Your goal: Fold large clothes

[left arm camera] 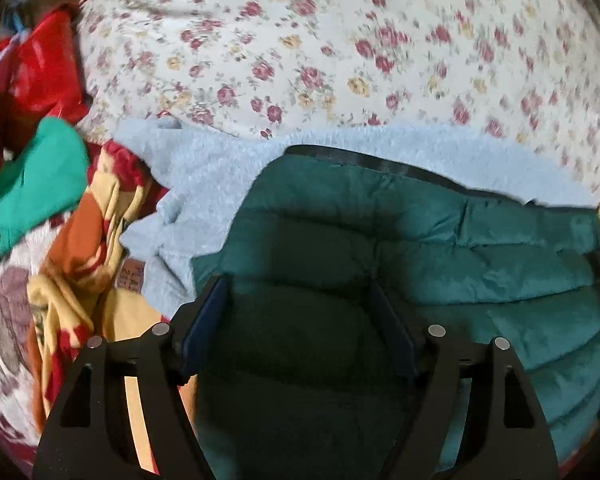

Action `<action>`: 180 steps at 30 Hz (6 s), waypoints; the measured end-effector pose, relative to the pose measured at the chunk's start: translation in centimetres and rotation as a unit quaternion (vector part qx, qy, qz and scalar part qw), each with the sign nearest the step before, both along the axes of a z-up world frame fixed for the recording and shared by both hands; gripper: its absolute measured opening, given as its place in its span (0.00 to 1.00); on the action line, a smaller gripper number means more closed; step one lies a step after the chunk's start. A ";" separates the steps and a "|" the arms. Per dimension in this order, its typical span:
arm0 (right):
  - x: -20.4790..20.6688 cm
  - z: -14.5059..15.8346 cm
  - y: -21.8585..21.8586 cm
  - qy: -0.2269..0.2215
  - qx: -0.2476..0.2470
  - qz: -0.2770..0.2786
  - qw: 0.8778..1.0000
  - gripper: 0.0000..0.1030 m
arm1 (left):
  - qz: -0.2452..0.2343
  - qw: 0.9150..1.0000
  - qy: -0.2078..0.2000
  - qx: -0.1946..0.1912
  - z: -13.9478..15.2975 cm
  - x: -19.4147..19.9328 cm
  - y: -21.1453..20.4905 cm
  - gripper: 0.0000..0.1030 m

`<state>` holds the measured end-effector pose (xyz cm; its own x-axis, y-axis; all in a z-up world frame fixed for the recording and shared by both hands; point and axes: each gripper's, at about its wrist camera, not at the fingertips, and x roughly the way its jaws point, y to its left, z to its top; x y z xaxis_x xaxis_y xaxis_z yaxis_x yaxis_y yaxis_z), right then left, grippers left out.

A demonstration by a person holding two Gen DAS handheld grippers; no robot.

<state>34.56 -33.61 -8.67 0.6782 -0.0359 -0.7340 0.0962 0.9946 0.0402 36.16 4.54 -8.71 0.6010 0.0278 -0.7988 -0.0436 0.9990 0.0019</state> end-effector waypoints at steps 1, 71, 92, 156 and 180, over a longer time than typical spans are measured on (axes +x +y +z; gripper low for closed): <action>-1.3 0.3 -0.5 -0.009 0.015 0.000 1.000 0.74 | 0.005 1.000 -0.005 -0.008 0.0 -0.8 0.9 0.73; -10.3 1.7 -5.3 0.035 0.354 0.126 0.926 0.36 | -0.109 0.960 0.044 -0.255 2.7 -9.9 2.5 0.41; -7.2 2.2 -5.2 0.024 0.373 0.110 0.921 0.36 | -0.085 0.965 0.026 -0.248 3.5 -7.9 3.6 0.41; -21.4 4.3 2.2 0.000 0.150 0.051 0.987 0.62 | 0.028 0.995 -0.080 -0.061 5.7 -22.2 3.0 0.67; -30.0 5.3 10.1 0.001 0.052 0.063 0.997 0.62 | 0.011 0.982 -0.188 0.007 9.1 -33.2 -2.8 0.77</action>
